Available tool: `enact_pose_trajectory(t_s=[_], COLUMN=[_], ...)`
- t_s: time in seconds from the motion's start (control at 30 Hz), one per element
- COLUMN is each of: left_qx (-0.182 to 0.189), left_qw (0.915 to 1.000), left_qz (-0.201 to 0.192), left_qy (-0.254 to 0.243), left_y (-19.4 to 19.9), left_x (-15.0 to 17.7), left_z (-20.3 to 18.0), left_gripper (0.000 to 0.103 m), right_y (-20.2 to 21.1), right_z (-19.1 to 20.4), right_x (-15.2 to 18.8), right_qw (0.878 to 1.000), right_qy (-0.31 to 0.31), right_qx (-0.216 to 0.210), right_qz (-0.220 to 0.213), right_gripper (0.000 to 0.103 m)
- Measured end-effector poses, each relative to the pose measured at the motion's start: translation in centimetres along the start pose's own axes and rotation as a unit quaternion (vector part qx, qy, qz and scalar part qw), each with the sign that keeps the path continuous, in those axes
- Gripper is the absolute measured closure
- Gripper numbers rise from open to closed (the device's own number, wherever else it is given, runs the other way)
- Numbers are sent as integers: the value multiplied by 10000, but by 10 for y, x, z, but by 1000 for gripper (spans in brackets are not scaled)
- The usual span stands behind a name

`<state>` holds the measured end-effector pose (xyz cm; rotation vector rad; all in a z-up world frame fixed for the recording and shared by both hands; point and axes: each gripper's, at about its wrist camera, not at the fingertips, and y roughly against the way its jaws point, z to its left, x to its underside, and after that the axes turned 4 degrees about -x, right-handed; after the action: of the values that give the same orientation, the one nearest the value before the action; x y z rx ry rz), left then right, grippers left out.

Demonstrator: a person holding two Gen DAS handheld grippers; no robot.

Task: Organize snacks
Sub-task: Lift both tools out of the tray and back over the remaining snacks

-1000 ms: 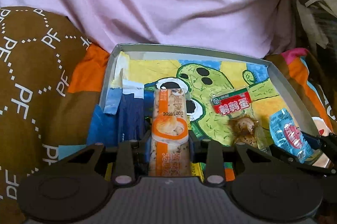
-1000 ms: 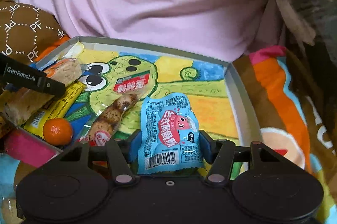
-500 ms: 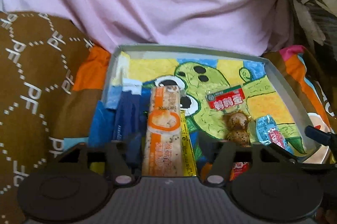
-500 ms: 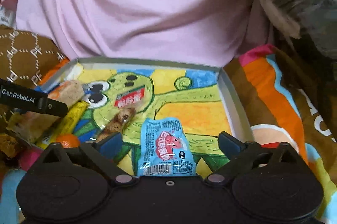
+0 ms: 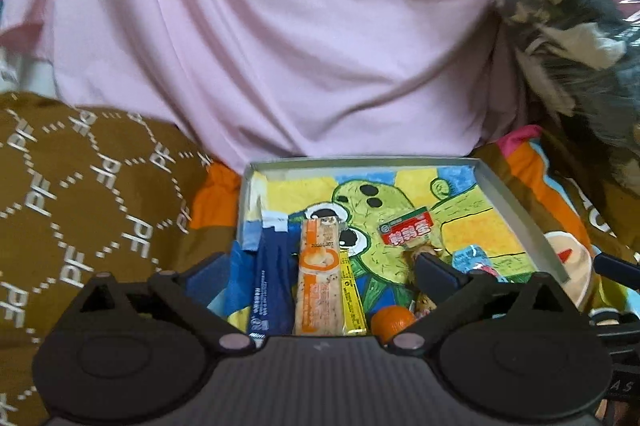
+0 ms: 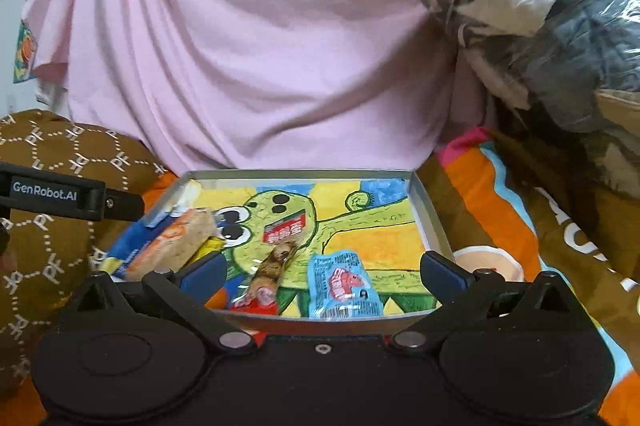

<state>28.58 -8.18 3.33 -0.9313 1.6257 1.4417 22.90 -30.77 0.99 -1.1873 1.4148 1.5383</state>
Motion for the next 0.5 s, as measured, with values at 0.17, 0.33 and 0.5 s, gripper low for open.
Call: enact_pose_trajectory(t_s=[0.17,0.33,0.5], left_qx=[-71,-88,-153], left_qw=[9997,9994,9995], left_qz=[-237,-312,-285], left_qy=[-28,72,70], left_y=[44,82,117], left_x=[13,31,52], left_z=[1,5,12], left_gripper=[0,0,0], right_y=[42,80,117], right_z=[9,18,33], right_x=[3,11,22], right_qw=[9999,9998,9997], right_qy=[74,135,198], right_qx=[-32,-35,-13], right_qz=[-85,-124,-113], right_gripper=[1,1,1])
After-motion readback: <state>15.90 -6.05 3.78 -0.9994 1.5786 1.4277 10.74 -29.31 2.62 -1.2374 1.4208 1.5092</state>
